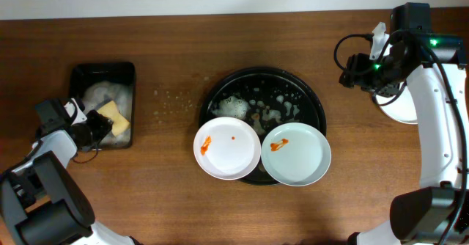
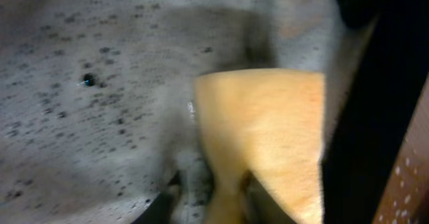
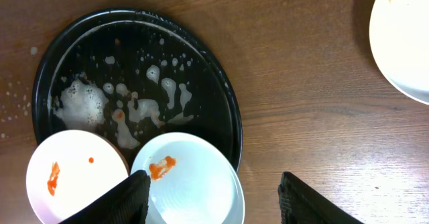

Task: Clean dirty plates on tray and stack at the side
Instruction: 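Dip and rub the sponge in the soapy basin with the left gripper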

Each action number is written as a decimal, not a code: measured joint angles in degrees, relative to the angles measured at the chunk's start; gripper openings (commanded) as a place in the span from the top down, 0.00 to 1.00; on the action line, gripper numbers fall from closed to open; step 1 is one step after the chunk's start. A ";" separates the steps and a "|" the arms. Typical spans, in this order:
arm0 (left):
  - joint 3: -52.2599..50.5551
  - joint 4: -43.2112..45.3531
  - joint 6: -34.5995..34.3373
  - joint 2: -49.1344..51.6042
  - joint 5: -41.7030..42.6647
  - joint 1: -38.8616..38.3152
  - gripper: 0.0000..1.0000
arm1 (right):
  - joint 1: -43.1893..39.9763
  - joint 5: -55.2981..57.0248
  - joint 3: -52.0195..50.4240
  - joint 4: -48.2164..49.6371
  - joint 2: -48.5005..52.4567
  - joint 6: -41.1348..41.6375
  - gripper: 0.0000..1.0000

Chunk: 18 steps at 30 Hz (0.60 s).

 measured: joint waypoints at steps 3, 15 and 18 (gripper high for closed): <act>0.00 0.76 -0.15 0.00 0.57 -0.59 1.00 | 0.00 -0.17 0.00 0.04 0.00 0.04 0.37; 4.20 -14.01 8.15 -14.10 -37.59 -11.76 1.00 | 0.00 -0.39 0.00 0.42 0.02 0.02 0.37; 4.22 -13.44 10.32 -11.23 -50.75 -20.00 1.00 | 0.00 -0.39 0.00 0.52 0.00 0.02 0.37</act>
